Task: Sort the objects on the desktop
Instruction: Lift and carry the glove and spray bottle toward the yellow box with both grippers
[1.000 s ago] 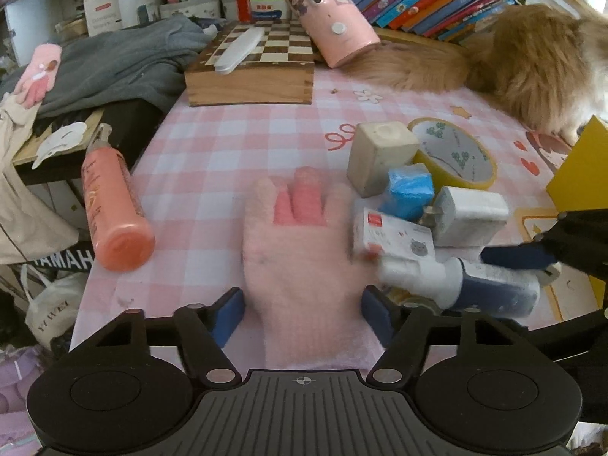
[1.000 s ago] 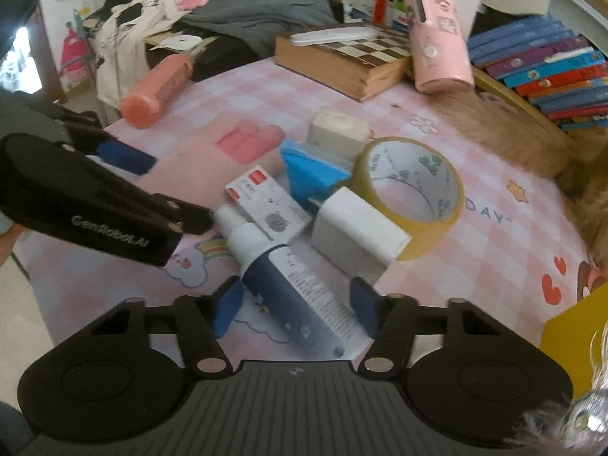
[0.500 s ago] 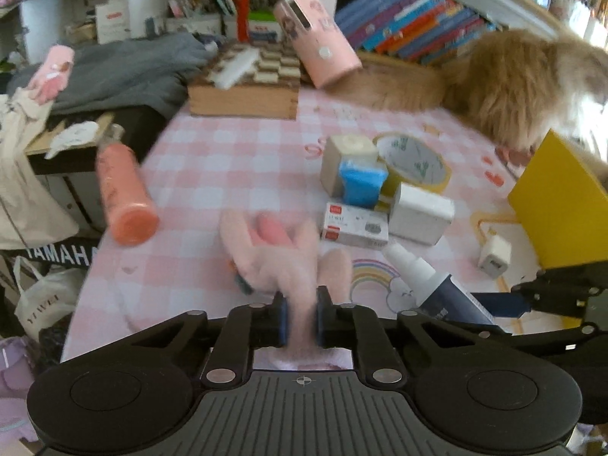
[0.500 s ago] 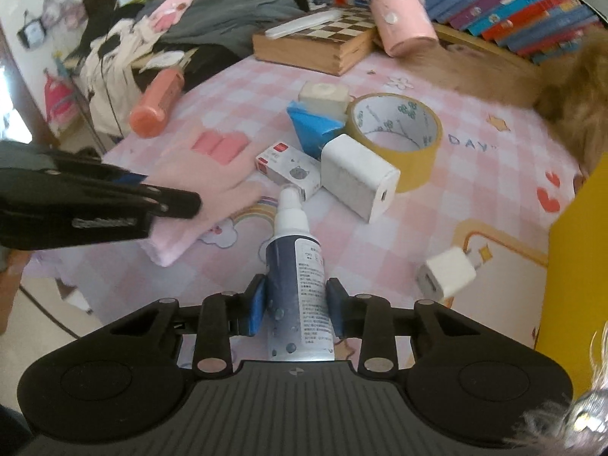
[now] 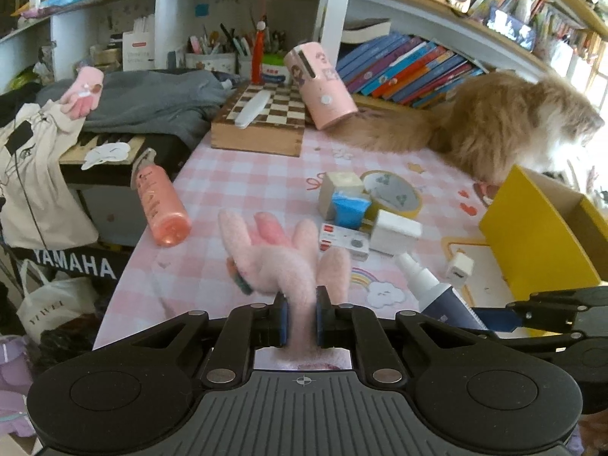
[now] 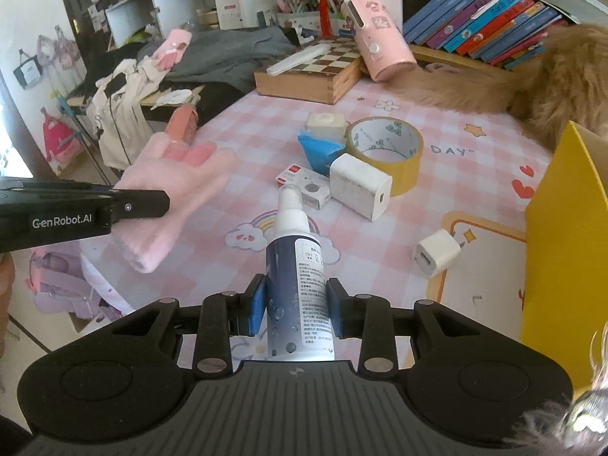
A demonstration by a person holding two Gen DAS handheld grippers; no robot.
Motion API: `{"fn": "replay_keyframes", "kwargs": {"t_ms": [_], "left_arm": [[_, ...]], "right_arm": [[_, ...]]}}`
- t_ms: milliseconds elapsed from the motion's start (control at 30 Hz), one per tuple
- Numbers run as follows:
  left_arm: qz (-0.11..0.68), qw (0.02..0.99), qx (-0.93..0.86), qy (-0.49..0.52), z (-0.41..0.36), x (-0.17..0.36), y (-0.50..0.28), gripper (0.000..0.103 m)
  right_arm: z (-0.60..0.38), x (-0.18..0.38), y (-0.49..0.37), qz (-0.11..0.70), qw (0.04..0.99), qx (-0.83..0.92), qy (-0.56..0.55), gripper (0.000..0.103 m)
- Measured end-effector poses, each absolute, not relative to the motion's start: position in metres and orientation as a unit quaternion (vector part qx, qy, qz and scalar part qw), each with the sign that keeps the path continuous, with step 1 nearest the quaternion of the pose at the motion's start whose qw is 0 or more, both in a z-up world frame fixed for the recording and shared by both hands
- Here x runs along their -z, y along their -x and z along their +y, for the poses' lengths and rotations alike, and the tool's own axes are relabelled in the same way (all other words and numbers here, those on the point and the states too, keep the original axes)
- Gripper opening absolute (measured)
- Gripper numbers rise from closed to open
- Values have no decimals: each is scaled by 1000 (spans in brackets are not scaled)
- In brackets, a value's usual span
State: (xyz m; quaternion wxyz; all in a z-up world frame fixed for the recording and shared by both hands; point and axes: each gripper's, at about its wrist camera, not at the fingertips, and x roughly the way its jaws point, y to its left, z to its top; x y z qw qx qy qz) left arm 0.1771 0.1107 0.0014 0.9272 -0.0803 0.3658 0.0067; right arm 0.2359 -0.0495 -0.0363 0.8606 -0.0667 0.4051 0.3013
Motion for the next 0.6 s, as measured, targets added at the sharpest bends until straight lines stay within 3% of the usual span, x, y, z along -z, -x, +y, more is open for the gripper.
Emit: {"fn": "replay_keyframes", "kwargs": {"t_ms": [600], "left_arm": [[342, 936, 55, 62, 88, -19, -94, 11]], "right_arm": [[-87, 19, -142, 401, 884, -241, 5, 31]]}}
